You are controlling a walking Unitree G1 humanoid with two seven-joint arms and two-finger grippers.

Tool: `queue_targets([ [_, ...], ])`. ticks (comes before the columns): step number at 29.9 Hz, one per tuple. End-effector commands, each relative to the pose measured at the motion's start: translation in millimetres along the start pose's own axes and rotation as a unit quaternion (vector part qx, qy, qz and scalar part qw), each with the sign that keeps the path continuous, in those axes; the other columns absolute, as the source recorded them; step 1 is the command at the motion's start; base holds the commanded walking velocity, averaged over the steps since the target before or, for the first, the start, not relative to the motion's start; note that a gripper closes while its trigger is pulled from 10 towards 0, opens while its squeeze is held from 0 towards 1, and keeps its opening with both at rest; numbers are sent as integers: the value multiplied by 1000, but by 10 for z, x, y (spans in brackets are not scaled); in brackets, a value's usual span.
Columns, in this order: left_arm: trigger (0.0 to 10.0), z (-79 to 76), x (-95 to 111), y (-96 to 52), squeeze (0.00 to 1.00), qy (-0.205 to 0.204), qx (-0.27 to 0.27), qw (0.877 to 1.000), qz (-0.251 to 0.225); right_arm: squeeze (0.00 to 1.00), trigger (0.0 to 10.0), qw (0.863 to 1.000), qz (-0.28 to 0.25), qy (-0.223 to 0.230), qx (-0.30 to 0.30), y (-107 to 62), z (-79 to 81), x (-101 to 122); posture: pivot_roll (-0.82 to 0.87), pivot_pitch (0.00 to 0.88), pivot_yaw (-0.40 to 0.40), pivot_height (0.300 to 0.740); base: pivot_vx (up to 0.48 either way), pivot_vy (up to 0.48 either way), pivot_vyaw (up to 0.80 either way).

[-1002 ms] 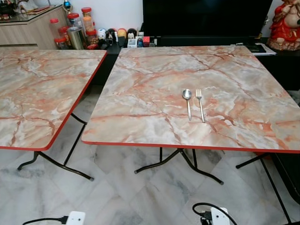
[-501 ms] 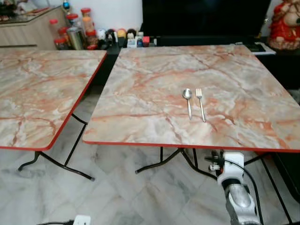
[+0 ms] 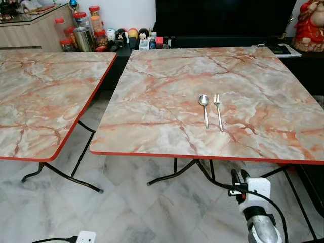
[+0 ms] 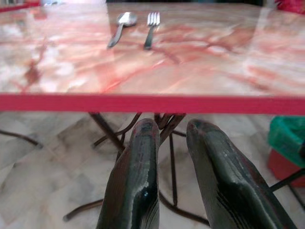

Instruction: Setting the table

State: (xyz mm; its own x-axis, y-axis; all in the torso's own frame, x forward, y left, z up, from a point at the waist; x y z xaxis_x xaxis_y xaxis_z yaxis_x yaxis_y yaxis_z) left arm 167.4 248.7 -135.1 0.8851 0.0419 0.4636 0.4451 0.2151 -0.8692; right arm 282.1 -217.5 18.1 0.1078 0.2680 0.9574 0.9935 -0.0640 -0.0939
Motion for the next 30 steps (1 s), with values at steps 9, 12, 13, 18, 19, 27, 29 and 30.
queue_targets([
  [9, 10000, 155, -45, -14, 0, -26, 9, 1000, 0, 0, 10000, 995, -98, 25, -2, 720, 45, 1072, -57, 0, 48, 740, 0, 0, 0],
  [12, 10000, 56, -22, -4, 0, -23, 7, 1000, 2, 0, 10000, 994, -99, 39, 4, 772, 84, 1133, -53, 0, 46, 740, 0, 162, 0],
  [13, 10000, 36, -15, -2, 0, -23, 6, 1000, 1, 0, 10000, 994, -99, 37, 4, 781, 87, 1139, -47, 0, 45, 740, 0, 247, 0],
  [18, 10000, -226, 108, 13, 0, -21, -6, 1000, -5, 0, 10000, 996, -82, 40, -8, 839, 56, 1142, -50, 0, 46, 740, 0, 244, 0],
  [19, 10000, -235, 109, 13, 0, -20, -6, 1000, -5, 0, 10000, 996, -83, 42, -9, 845, 54, 1153, -48, 0, 45, 740, 0, 259, 0],
  [27, 10000, -158, 112, 16, 0, -19, -1, 1000, -3, 0, 10000, 996, -79, 37, -7, 868, 60, 1173, -45, 0, 43, 740, 0, 281, 0],
  [29, 10000, -99, 105, 15, 0, -19, 3, 1000, -2, 0, 10000, 996, -79, 36, -6, 866, 65, 1174, -44, 0, 43, 740, 0, 300, 0],
  [30, 10000, -28, 87, 13, 0, -18, 6, 1000, -2, 0, 10000, 996, -79, 36, -6, 865, 65, 1175, -44, 0, 43, 740, 0, 285, 0],
])
Point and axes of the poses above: a point about 5 cm out from each wrist's last joint towards the gripper, its own y axis pointing out of the wrist towards the gripper, its own x axis along the axis of the wrist's last joint, z = x × y, the point moved 5 cm from there along y, pointing out of the wrist towards the gripper, and after that the axes turned 10 degrees about -y, right-handed, at the moved point
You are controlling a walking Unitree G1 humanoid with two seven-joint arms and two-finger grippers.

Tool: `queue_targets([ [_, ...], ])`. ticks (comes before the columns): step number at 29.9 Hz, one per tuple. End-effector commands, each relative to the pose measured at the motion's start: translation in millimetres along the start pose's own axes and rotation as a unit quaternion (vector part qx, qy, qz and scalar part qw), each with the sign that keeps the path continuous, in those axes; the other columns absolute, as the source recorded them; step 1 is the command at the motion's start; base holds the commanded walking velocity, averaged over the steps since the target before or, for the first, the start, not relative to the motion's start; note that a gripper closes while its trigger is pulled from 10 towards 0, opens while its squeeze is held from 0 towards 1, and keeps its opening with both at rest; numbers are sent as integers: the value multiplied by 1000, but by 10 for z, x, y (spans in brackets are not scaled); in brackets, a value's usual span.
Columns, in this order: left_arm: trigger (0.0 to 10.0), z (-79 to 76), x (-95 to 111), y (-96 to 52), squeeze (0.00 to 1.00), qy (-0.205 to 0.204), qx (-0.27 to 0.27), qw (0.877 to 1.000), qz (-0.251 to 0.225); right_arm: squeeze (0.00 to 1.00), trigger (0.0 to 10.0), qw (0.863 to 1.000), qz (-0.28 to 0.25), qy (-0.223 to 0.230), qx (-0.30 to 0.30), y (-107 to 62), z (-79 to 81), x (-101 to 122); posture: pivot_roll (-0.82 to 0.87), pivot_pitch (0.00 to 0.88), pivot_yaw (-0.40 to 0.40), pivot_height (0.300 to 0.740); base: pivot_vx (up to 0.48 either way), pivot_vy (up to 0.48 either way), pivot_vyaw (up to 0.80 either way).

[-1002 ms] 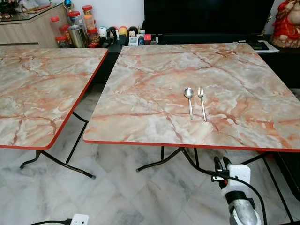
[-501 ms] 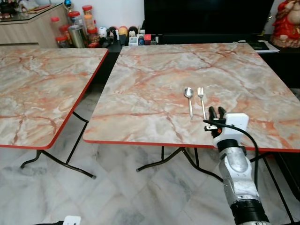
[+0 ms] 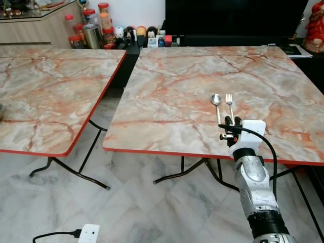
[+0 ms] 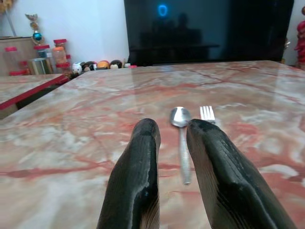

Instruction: Setting the table

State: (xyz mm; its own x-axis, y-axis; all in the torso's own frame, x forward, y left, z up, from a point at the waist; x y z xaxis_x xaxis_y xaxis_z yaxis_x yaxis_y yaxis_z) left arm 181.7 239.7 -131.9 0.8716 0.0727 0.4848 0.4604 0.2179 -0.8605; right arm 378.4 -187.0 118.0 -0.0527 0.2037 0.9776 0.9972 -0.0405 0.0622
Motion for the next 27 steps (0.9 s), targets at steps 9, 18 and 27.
queue_targets([
  [9, 10000, 183, -124, -18, 0, 10, 11, 1000, 12, 0, 10000, 1000, 16, 16, -4, 51, 4, -15, -45, 0, 46, 740, 224, 62, -444],
  [18, 10000, 15, -183, -25, 0, -3, -14, 1000, 11, 0, 10000, 1000, 9, 26, -4, 68, 37, 22, -42, 0, 46, 740, 100, 0, -215],
  [27, 10000, -126, -212, -31, 0, -2, -9, 1000, 11, 0, 10000, 999, -17, 11, 27, 75, 141, 131, -42, 0, 44, 740, 0, 0, 113],
])
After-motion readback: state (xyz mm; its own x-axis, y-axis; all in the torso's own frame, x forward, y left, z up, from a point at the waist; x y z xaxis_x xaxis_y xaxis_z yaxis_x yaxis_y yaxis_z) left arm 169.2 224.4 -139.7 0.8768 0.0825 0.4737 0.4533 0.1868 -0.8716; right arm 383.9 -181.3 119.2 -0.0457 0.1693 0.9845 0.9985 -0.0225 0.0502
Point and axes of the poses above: a point about 5 cm out from each wrist's last joint towards the gripper, its own y axis pointing out of the wrist towards the gripper, its own x axis along the axis of the wrist's last joint, z = x × y, the point moved 5 cm from there along y, pointing out of the wrist towards the gripper, and after that the axes turned 10 degrees about -y, right-handed, at the moved point
